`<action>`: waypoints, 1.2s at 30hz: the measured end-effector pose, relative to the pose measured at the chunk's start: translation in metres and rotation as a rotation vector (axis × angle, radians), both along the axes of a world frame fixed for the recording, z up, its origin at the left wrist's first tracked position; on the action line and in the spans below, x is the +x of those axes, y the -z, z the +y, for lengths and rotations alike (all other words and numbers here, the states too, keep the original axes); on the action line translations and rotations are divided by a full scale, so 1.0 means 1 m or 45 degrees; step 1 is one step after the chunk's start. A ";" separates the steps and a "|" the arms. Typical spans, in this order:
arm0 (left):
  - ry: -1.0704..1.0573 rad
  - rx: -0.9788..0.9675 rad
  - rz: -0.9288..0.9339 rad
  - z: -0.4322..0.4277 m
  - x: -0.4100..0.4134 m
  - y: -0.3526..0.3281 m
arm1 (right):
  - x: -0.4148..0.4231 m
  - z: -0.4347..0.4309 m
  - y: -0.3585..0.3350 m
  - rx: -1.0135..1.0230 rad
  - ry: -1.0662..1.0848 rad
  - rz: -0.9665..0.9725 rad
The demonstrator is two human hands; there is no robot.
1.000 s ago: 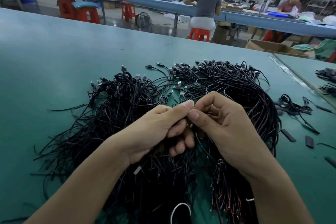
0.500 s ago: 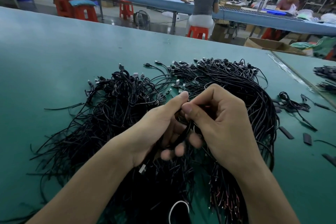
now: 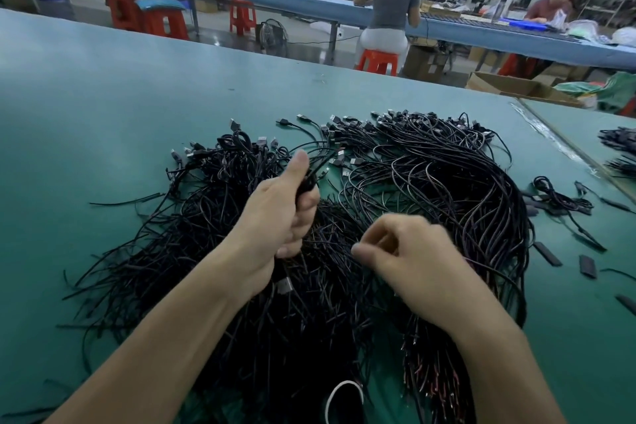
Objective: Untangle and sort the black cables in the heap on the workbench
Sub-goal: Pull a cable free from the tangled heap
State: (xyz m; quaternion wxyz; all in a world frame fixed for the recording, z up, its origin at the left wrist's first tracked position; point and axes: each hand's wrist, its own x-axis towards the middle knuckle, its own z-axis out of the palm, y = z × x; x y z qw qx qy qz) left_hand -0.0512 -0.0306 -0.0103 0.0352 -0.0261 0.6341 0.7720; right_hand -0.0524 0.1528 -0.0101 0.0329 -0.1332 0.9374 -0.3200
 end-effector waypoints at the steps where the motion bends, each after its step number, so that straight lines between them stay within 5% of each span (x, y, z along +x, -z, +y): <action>1: -0.029 0.018 0.015 0.000 0.000 0.000 | 0.000 -0.002 0.004 0.099 -0.002 -0.079; 8: -0.186 0.020 0.116 0.004 0.002 0.002 | 0.006 -0.019 0.019 0.346 0.089 -0.066; 17: -0.256 -0.047 0.049 0.010 0.003 0.002 | 0.004 -0.010 0.007 0.245 0.086 -0.034; 23: -0.179 -0.032 0.098 0.010 0.006 -0.008 | 0.007 0.004 -0.013 0.033 0.057 0.073; 29: -0.022 -0.183 0.273 0.019 0.014 -0.016 | 0.006 -0.007 -0.014 -0.567 0.248 0.392; 33: 0.064 -0.223 0.389 0.027 0.022 -0.016 | 0.011 -0.019 -0.016 -0.882 0.214 0.342; 36: -0.020 -0.126 0.376 0.027 0.018 -0.014 | 0.016 -0.022 -0.021 -0.855 0.051 0.300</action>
